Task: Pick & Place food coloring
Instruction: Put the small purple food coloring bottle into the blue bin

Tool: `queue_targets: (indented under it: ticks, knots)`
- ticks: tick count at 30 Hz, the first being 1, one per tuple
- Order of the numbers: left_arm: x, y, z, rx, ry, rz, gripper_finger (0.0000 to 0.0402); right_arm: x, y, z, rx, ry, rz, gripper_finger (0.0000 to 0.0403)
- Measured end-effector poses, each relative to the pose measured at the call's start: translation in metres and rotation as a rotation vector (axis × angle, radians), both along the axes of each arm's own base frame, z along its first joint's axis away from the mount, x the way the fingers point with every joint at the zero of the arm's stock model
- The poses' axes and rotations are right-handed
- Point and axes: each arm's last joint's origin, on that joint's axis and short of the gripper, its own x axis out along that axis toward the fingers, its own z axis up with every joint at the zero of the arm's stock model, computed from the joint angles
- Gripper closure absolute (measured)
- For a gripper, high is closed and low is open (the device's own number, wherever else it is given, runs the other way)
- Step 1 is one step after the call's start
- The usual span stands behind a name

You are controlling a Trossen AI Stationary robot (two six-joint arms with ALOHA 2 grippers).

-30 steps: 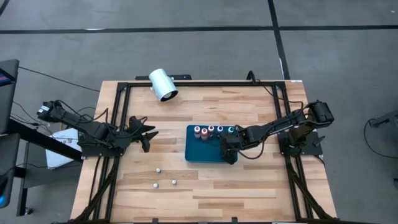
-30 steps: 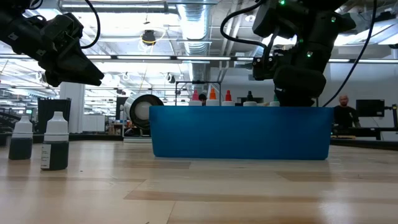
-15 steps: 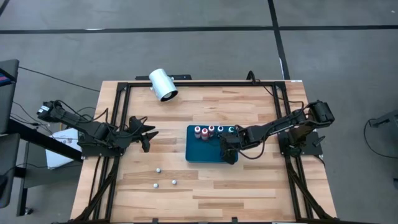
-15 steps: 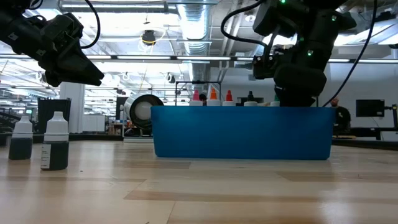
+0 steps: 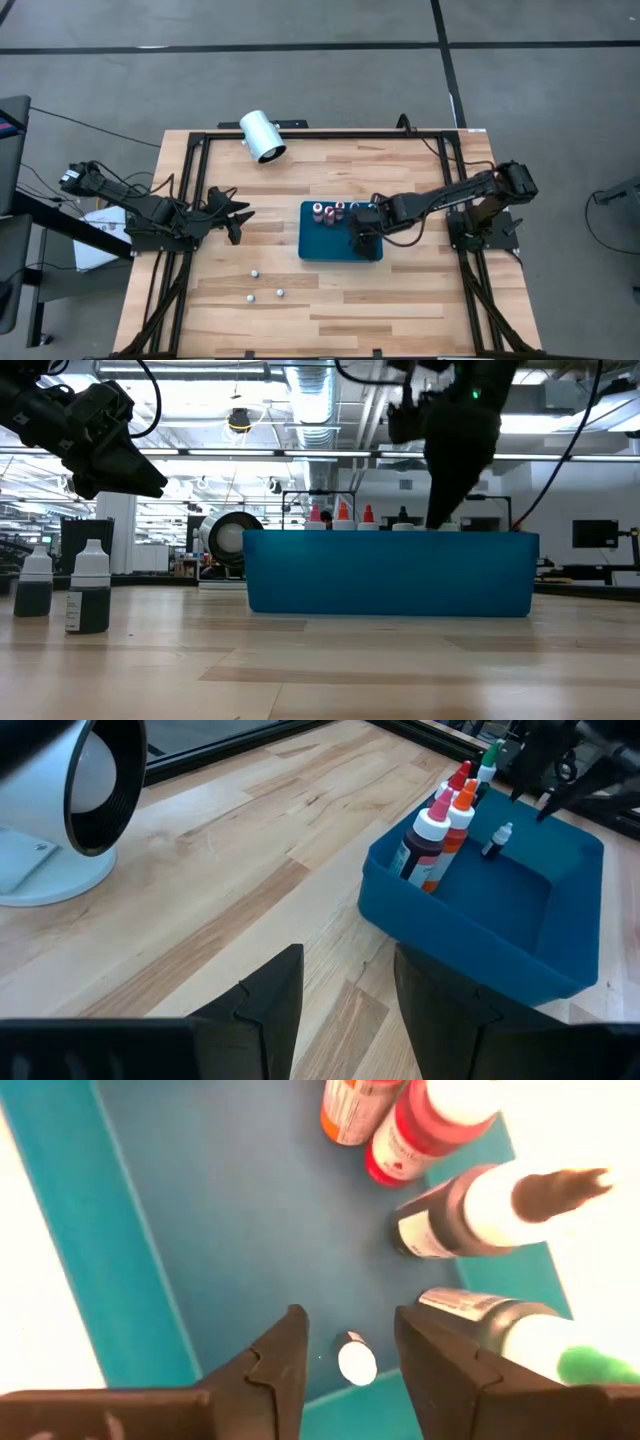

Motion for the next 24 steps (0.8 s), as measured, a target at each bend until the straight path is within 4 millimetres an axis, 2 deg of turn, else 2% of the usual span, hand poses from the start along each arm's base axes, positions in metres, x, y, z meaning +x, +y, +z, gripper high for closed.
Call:
queue_targets:
  ticks: [9,13,19,24]
  knots:
    - [0.000,0.000,0.000,-0.005,0.000,-0.008,0.0252,-0.002,0.014,0.048,-0.031,0.063,0.041,0.0290]
    - [0.000,-0.001,0.000,-0.014,0.003,-0.022,0.0252,-0.014,0.024,0.065,-0.100,0.011,0.046,0.0300]
    - [0.000,-0.001,0.000,-0.011,0.004,-0.024,0.0252,-0.042,0.026,0.089,-0.139,-0.084,-0.036,0.0301]
    - [0.000,-0.001,0.000,-0.013,0.000,-0.024,0.0252,-0.079,0.021,0.088,-0.130,-0.146,-0.106,0.0301]
